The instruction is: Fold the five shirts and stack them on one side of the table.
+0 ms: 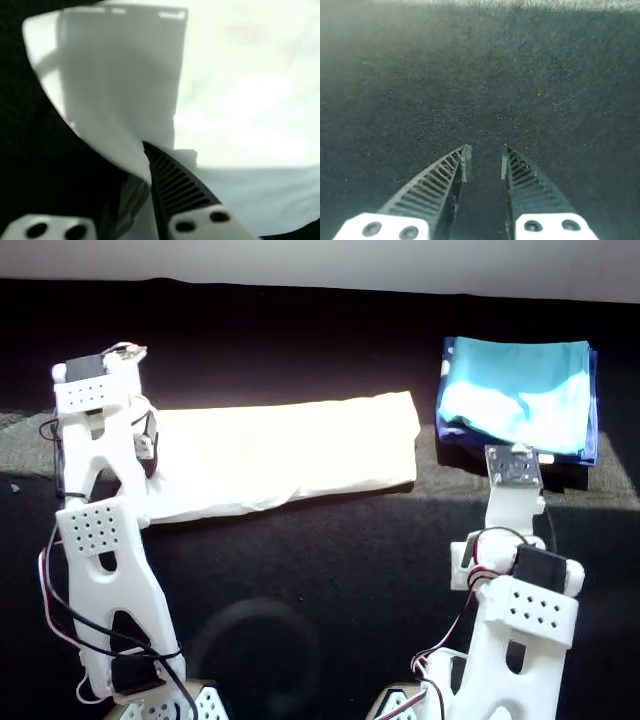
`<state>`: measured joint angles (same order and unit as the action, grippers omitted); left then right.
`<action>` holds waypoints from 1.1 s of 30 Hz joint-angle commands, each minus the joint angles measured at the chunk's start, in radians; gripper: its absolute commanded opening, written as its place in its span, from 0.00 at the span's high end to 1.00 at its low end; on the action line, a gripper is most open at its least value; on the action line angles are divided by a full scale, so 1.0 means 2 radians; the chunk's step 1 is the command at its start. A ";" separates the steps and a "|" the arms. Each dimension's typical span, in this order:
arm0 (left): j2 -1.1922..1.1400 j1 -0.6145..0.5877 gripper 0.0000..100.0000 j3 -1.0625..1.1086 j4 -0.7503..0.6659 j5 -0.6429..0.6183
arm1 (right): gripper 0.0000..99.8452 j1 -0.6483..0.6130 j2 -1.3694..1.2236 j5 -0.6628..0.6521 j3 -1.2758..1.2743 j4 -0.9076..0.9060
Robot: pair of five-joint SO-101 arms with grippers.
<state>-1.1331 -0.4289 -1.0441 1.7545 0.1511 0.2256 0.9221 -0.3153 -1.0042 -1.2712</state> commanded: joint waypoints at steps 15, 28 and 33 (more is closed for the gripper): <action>0.156 -0.175 0.99 0.023 0.007 0.069 | 0.89 0.008 0.026 -0.005 -0.267 0.246; 0.401 0.086 0.99 0.279 0.005 0.046 | 0.89 0.006 0.026 -0.005 -0.280 0.255; 0.392 0.201 0.99 0.278 0.002 0.041 | 0.89 0.006 0.026 -0.004 -0.280 0.255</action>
<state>-0.3920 -0.1557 -0.4872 1.7576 0.2417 0.2348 0.9712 -0.3168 -1.5367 -0.7787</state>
